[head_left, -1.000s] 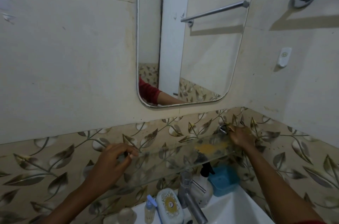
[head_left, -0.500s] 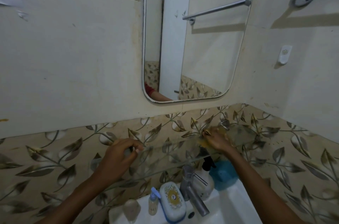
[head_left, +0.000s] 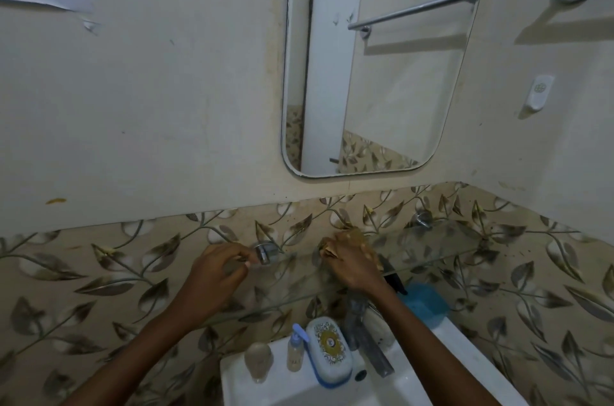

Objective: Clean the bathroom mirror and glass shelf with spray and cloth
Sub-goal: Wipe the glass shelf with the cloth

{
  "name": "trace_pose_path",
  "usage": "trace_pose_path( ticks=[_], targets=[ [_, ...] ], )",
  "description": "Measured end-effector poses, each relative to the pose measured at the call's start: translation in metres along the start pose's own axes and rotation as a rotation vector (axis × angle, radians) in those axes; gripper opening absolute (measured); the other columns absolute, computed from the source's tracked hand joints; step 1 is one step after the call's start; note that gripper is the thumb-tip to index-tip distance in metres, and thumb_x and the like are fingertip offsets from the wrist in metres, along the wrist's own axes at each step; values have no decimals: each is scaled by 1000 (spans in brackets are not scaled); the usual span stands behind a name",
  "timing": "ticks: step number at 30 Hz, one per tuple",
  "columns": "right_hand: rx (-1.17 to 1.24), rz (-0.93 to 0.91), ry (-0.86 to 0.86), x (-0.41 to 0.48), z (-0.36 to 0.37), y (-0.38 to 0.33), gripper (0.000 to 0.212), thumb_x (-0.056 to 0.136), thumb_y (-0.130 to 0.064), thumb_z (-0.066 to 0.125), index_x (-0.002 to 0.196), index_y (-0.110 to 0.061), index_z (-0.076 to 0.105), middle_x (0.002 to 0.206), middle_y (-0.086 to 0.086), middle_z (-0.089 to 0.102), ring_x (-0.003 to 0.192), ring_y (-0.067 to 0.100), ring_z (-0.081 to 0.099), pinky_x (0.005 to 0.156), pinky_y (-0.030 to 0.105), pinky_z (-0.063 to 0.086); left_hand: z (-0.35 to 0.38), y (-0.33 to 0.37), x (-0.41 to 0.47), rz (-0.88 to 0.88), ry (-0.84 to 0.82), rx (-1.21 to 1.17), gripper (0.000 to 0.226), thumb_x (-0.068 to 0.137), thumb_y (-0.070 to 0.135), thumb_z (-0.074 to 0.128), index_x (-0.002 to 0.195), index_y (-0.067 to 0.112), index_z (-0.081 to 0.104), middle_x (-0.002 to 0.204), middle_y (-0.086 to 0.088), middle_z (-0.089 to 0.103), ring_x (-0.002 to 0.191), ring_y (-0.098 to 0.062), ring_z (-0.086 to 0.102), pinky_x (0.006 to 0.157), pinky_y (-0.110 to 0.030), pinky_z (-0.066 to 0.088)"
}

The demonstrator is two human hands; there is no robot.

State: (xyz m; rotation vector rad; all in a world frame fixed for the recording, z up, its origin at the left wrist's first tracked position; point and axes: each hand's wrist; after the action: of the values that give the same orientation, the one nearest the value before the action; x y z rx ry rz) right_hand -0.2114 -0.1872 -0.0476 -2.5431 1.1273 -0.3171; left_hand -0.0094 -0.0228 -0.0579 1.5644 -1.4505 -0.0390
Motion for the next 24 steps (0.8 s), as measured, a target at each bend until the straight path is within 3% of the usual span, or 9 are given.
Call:
trace_pose_path(
  ticks=[4,8,10,13,17,21,24],
  targets=[
    [-8,-19,-24,-9,15,-33,47,100,-33,27,146,-22,23,159,4,11,146,20,5,117,40,1,-13,-9,-6,-32,21,7,23,76,49,47,87,38,64,92,15,68,95,-16,60,81,-36,48],
    [18,-67,-2,-20,32,-69,50,98,-35,25,147,-21,21,159,4,11,146,20,6,117,39,2,-29,-9,-15,-83,41,33,14,81,27,57,78,39,62,86,16,67,92,-8,60,76,-27,45],
    [-13,-66,15,-26,40,-87,63,88,-42,15,147,-21,20,158,5,12,146,21,9,117,40,4,-38,-11,-22,-106,53,32,10,81,29,56,79,36,63,88,14,67,92,-9,60,76,-29,45],
    [-23,-91,65,-34,53,-110,82,72,-50,1,147,-21,20,158,8,11,146,23,9,117,40,6,-51,-14,-31,-125,89,28,24,76,43,46,80,29,66,90,8,69,91,-13,62,80,-37,50],
    [-42,-145,95,-42,67,-137,104,55,-53,-13,147,-18,21,158,12,11,146,26,7,117,41,7,-64,-20,-40,-176,144,58,19,77,42,45,81,37,63,93,11,67,95,-21,60,81,-42,50],
    [-27,-218,40,-49,78,-164,102,57,-53,-11,146,-18,22,157,11,13,146,26,6,117,40,4,-75,-18,-44,-176,191,81,23,82,22,43,85,29,65,94,1,68,93,-19,61,76,-33,49],
    [15,-262,-14,-54,84,-184,63,89,-43,16,145,-17,25,158,11,13,146,26,5,117,40,3,-81,-14,-47,-176,241,73,21,92,8,48,91,16,67,95,0,67,92,-11,60,71,-18,46]
  ],
)
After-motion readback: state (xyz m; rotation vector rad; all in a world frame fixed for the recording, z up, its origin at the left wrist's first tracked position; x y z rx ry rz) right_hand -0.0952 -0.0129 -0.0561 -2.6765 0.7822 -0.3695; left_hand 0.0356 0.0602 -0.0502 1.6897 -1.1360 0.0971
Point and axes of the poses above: each hand's wrist, its own x-axis towards the middle knuckle, its own z-axis out of the palm, y = z × x
